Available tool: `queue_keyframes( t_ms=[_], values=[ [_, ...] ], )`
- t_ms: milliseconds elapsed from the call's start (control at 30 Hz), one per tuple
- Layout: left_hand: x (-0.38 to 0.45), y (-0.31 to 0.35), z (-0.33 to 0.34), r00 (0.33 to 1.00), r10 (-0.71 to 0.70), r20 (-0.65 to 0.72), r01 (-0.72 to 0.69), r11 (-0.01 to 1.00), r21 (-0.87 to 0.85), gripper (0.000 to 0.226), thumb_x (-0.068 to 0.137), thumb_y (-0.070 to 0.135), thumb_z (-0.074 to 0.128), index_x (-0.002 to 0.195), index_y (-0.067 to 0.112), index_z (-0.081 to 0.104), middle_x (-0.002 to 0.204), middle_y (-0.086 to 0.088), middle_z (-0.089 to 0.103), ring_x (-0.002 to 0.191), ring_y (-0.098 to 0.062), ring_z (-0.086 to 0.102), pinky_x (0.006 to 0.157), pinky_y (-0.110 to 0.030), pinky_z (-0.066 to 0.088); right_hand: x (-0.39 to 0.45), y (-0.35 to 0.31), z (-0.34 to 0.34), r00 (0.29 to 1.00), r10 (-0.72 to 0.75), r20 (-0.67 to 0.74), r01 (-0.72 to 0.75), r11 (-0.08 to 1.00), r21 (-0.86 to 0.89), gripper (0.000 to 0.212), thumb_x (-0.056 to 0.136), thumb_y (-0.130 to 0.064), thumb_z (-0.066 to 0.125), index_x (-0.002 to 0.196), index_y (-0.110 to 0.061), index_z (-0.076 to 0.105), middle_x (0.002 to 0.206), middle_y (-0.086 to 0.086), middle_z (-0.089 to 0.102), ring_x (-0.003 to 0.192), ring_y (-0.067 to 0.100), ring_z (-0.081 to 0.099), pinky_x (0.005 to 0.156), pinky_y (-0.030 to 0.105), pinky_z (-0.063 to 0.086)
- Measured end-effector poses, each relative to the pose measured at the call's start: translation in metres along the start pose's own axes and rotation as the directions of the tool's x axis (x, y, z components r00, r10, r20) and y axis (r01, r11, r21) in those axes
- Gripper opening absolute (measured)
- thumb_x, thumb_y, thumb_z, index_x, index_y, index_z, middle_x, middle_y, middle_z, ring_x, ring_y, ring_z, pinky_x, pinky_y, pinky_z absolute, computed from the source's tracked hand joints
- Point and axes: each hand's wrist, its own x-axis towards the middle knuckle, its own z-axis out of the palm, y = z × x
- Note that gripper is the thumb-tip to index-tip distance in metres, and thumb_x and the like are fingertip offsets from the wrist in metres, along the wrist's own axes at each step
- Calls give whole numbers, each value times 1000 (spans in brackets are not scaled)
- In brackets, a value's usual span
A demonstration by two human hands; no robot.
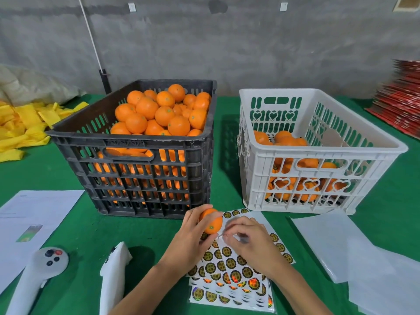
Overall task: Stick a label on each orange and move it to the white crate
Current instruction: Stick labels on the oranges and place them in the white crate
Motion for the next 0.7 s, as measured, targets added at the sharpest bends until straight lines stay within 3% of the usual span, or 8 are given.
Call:
queue_keyframes(
  t_ms=[167,267,333,433,500,600,700],
  values=[
    [1,3,-3,1000,-15,1,15,1000,-16,58,99,39,66,146,54,34,153,30,26,143,4,26,110,-19,39,6,-1,3,934,228,-273,-178,964,195,14,99,-23,64,88,-30,70,88,-13,71,84,2,64,75,23,48],
    [3,12,-9,997,-71,0,71,992,-102,74,96,44,70,148,62,19,150,35,29,141,11,29,113,-19,39,5,-15,5,909,103,-403,-108,994,11,13,100,-29,60,89,-31,66,92,-18,65,86,1,61,75,27,51],
    [8,23,-14,996,-87,-22,82,980,-179,77,94,44,71,150,58,20,148,40,26,139,10,37,113,-21,42,4,-31,4,906,-33,-422,-20,992,-121,11,101,-28,59,95,-28,69,100,-22,62,95,0,59,82,28,52],
    [20,43,-25,993,-75,-96,47,962,-269,76,93,43,71,150,59,24,143,41,30,133,4,47,108,-23,48,-1,-50,-12,903,-134,-407,88,988,-129,22,104,-28,55,116,-23,72,119,-18,63,113,1,58,97,30,50],
    [35,61,-40,984,-74,-159,23,953,-303,73,92,42,73,147,62,29,138,44,33,130,3,50,104,-23,50,-6,-66,-30,900,-185,-394,142,981,-134,37,107,-41,46,135,-27,64,138,-22,55,130,1,50,109,28,44],
    [72,97,-67,949,50,-313,-109,978,-176,70,90,35,79,144,55,38,136,45,37,130,5,47,103,-11,41,-5,-97,-59,834,-278,-476,164,950,-267,58,101,-60,46,150,-30,46,153,-23,41,142,-2,36,115,20,33],
    [125,137,-88,870,257,-420,-288,958,-10,64,88,32,81,144,28,50,138,28,48,127,1,48,105,-13,40,14,-120,-98,718,-290,-633,132,949,-286,64,94,-62,55,144,-23,49,143,-12,52,132,2,46,108,19,38]
  ],
)
